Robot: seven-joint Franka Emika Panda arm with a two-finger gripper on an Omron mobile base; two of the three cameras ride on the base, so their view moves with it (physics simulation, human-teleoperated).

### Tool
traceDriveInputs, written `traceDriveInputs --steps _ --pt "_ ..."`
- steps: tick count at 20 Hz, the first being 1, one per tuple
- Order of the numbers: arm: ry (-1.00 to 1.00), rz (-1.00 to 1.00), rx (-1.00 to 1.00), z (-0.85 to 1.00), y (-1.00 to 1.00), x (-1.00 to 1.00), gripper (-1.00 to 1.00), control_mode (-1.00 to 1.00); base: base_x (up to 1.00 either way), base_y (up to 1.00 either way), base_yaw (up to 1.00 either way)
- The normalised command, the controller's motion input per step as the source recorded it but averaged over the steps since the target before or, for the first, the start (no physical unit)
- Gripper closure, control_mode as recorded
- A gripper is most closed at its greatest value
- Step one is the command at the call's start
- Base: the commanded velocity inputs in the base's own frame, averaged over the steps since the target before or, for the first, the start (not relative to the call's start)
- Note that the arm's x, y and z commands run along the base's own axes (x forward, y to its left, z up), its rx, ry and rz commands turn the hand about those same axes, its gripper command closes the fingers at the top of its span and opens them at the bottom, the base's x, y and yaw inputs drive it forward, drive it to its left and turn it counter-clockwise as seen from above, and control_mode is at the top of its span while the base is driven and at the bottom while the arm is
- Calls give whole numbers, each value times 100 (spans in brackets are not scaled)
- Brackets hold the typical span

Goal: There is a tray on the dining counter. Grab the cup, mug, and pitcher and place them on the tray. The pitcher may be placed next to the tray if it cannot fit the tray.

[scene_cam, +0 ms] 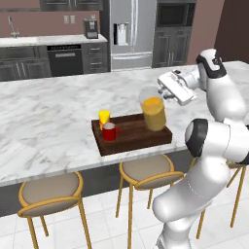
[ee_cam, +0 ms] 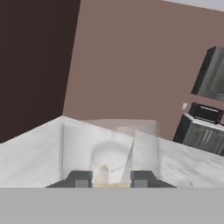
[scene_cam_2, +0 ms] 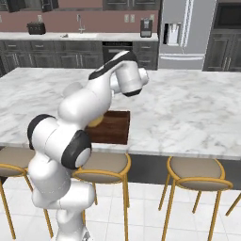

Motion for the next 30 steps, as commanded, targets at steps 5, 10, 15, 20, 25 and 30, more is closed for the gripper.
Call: traceDriveInputs --steps 5,10,15,20,25,30 --pt "9 0 17 -12 1 31 100 -100 0 0 0" --pt "5 1 13 -19 0 10 100 -100 0 0 0" --pt "1 2 9 -27 0 6 100 -100 0 0 0" --pt "0 2 7 -19 0 18 100 -100 0 0 0" --pt "0 1 5 -6 -1 18 100 -100 0 0 0" --pt "0 0 0 -1 -12 8 100 -100 0 0 0"
